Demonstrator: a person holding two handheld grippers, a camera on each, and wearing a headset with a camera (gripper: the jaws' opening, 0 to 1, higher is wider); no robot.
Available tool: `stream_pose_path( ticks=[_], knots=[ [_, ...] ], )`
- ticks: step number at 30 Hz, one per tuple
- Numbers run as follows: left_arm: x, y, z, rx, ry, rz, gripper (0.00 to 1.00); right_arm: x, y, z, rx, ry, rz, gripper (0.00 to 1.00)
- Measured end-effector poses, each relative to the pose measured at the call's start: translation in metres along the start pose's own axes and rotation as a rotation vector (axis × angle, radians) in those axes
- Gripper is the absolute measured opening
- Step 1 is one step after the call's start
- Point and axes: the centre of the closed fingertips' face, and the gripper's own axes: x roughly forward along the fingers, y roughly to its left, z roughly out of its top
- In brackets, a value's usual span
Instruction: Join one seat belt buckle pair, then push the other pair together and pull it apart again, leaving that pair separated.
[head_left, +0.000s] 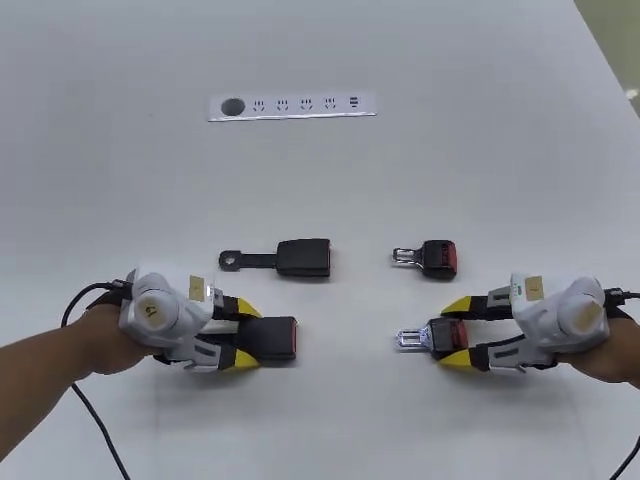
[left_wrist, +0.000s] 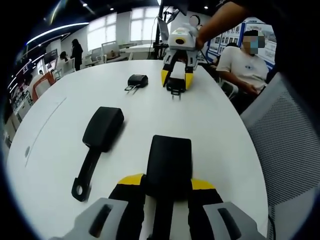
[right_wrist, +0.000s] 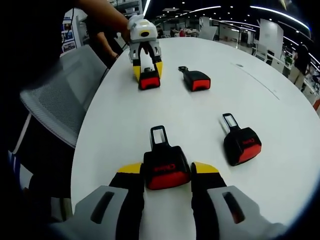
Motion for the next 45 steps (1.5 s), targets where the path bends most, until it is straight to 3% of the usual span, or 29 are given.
stream_pose_path(
  ticks=[16, 26, 45],
  knots=[
    [0.002, 0.003, -0.001, -0.022, 0.031, 0.018, 0.33, 0.024, 0.000, 0.022, 0.018, -0.071, -0.015, 0.35],
    [0.001, 0.003, 0.000, -0.023, 0.044, 0.019, 0.33, 0.041, 0.010, 0.045, 0.009, -0.093, -0.009, 0.35],
    [0.002, 0.002, -0.001, 0.002, 0.076, 0.011, 0.33, 0.071, 0.017, 0.068, -0.002, -0.122, 0.000, 0.35]
  ],
)
